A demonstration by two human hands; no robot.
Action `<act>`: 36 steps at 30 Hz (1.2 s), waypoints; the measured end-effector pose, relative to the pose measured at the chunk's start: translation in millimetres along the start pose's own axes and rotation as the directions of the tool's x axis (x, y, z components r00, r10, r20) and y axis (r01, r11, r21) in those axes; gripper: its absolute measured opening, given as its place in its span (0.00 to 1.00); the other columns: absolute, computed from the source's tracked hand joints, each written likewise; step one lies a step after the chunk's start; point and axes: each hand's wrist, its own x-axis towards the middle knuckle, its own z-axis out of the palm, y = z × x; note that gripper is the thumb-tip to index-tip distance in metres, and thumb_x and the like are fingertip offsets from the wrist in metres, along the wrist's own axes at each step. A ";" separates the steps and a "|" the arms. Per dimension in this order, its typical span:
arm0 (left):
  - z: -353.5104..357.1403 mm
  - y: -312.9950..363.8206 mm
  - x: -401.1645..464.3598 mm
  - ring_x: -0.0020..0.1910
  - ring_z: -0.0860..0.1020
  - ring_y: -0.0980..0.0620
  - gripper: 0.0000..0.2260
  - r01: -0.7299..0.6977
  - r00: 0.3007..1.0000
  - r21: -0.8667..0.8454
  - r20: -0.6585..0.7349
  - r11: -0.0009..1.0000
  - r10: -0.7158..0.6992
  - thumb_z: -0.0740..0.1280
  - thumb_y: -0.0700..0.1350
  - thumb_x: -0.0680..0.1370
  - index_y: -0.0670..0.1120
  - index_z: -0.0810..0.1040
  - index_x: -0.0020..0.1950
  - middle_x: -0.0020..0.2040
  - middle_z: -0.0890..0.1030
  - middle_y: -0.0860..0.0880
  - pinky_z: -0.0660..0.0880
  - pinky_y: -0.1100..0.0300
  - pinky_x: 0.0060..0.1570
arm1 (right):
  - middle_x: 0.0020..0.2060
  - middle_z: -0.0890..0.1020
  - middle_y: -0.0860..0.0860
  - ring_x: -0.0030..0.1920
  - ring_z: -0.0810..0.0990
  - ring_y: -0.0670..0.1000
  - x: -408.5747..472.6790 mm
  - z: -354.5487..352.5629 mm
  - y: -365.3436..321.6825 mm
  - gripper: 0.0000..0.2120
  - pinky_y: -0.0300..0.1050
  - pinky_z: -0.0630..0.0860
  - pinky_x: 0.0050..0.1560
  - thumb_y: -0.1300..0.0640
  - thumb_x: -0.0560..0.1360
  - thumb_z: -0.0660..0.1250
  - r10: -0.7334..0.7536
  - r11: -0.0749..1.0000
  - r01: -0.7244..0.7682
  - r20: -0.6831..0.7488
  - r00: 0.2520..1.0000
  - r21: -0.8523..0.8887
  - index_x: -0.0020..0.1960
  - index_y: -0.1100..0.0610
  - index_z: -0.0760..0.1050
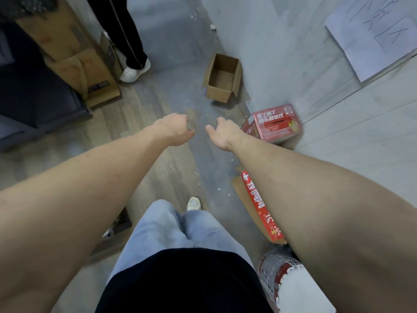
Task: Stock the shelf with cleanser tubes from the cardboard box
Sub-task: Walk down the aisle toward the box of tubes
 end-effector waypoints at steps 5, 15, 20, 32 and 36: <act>-41.9 22.9 61.9 0.66 0.72 0.42 0.23 -0.105 0.994 0.067 0.024 0.992 0.103 0.59 0.55 0.81 0.44 0.70 0.71 0.69 0.73 0.42 0.69 0.50 0.63 | 0.73 0.65 0.63 0.73 0.65 0.63 40.2 -44.3 7.4 0.29 0.55 0.64 0.72 0.43 0.83 0.52 0.086 0.995 -0.083 -0.043 0.995 0.051 0.77 0.60 0.59; -117.7 37.8 199.1 0.66 0.72 0.42 0.23 -0.338 0.941 0.162 0.093 0.927 0.327 0.58 0.56 0.81 0.45 0.69 0.72 0.69 0.72 0.43 0.71 0.48 0.61 | 0.73 0.68 0.60 0.72 0.67 0.62 142.1 -114.6 -16.1 0.31 0.57 0.65 0.71 0.40 0.81 0.53 0.275 0.952 -0.258 -0.092 0.957 0.165 0.76 0.59 0.61; -161.5 28.6 258.4 0.63 0.74 0.41 0.23 -0.375 0.927 0.191 0.107 0.907 0.361 0.58 0.57 0.81 0.44 0.70 0.70 0.66 0.74 0.43 0.72 0.48 0.59 | 0.72 0.69 0.58 0.71 0.69 0.62 183.0 -150.1 -40.3 0.29 0.57 0.68 0.69 0.42 0.82 0.53 0.317 0.929 -0.286 -0.108 0.942 0.235 0.77 0.57 0.61; -245.5 36.4 391.2 0.65 0.73 0.40 0.23 -0.355 0.935 0.238 0.077 0.904 0.347 0.58 0.57 0.81 0.45 0.71 0.71 0.67 0.74 0.43 0.72 0.47 0.60 | 0.71 0.68 0.61 0.71 0.68 0.63 299.9 -242.9 -62.3 0.28 0.55 0.66 0.70 0.43 0.82 0.53 0.353 0.921 -0.324 -0.111 0.929 0.218 0.75 0.59 0.62; -274.6 50.9 444.0 0.64 0.74 0.41 0.21 -0.342 0.940 0.230 0.073 0.911 0.334 0.59 0.56 0.81 0.45 0.71 0.70 0.66 0.75 0.43 0.72 0.49 0.57 | 0.72 0.68 0.58 0.71 0.68 0.62 356.9 -275.5 -60.5 0.28 0.57 0.67 0.70 0.42 0.82 0.52 0.358 0.914 -0.329 -0.091 0.929 0.236 0.76 0.57 0.61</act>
